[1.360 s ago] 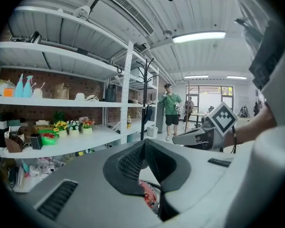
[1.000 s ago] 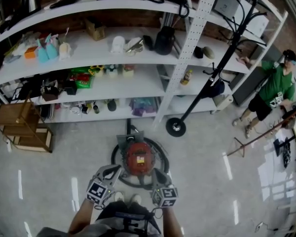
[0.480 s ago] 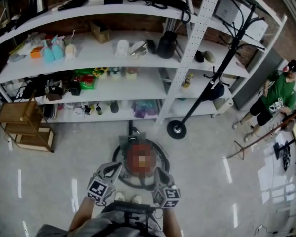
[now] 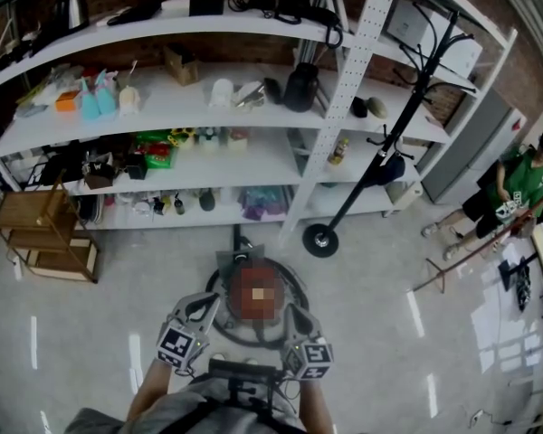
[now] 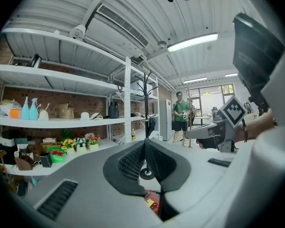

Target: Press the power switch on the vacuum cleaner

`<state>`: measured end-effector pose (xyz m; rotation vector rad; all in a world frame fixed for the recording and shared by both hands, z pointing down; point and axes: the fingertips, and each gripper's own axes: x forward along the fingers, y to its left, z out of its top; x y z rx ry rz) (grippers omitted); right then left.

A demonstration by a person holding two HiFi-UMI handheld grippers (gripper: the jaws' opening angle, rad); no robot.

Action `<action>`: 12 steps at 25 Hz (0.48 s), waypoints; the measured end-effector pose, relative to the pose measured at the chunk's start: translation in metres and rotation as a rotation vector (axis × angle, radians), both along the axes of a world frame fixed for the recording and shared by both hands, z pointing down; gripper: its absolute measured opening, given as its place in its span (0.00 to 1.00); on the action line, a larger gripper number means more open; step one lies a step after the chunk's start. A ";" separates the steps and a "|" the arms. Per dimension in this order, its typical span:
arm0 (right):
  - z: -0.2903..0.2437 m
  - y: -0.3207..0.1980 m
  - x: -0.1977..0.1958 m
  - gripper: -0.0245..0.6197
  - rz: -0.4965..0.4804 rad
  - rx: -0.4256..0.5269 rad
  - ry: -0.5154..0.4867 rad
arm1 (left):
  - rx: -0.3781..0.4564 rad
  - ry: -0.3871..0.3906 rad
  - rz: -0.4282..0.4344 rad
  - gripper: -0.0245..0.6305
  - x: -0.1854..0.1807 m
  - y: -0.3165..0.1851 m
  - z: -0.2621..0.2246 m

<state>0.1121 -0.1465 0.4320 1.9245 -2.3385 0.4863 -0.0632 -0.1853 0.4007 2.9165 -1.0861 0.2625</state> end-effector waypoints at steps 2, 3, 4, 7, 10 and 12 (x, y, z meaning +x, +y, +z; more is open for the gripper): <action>-0.006 -0.001 0.001 0.06 0.011 0.016 -0.002 | 0.013 -0.012 0.003 0.05 -0.002 -0.001 -0.003; -0.008 0.000 0.000 0.06 0.014 0.022 -0.002 | 0.018 -0.016 0.005 0.05 -0.003 -0.002 -0.004; -0.010 0.000 0.000 0.06 0.015 0.026 -0.003 | 0.023 -0.016 0.004 0.05 -0.005 -0.002 -0.006; -0.014 0.003 0.002 0.06 0.015 0.035 -0.008 | 0.041 0.010 -0.010 0.05 -0.004 -0.004 -0.017; -0.019 0.006 0.005 0.06 0.011 0.057 -0.004 | 0.041 -0.013 0.009 0.05 -0.001 -0.002 -0.016; -0.022 0.007 0.008 0.06 0.012 0.078 0.000 | 0.049 -0.017 0.018 0.05 0.001 -0.002 -0.017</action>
